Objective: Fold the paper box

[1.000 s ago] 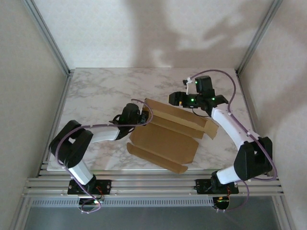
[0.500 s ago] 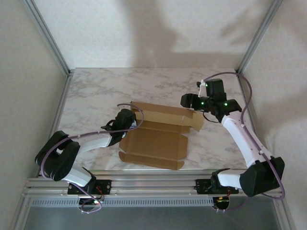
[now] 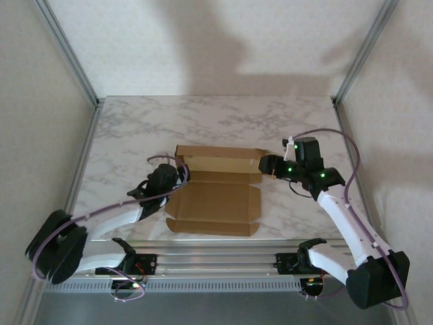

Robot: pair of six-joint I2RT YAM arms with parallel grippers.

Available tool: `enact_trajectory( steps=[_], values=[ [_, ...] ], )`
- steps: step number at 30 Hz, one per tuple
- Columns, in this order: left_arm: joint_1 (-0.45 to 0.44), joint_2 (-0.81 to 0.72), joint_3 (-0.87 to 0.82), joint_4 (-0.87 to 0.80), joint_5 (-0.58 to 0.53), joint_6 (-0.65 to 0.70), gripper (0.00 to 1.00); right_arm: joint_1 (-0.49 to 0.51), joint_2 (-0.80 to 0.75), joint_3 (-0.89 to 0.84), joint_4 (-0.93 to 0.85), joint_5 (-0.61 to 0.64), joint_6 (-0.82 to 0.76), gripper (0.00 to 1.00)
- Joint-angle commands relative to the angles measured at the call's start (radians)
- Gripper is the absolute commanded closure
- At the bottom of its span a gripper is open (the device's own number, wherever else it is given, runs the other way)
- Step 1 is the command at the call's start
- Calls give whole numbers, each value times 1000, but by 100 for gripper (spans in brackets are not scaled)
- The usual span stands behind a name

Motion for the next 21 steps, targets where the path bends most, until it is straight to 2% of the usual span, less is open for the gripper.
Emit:
enact_trajectory(
  steps=[1, 7, 9, 15, 21],
  values=[
    [-26, -133, -31, -65, 76, -16, 1, 0, -43, -87, 103, -42, 62, 38],
    [-111, -276, -73, -87, 220, -51, 1, -1, -55, -252, 270, -27, 162, 41],
    [-164, -274, -82, -63, 214, -70, 1, -1, -52, -317, 360, -19, 204, 42],
    [-303, -126, -115, 168, 222, -117, 1, 0, -9, -480, 622, 29, 321, 41],
    [-404, 94, -86, 357, 207, -164, 1, -1, 91, -513, 751, 79, 359, 41]
  ],
)
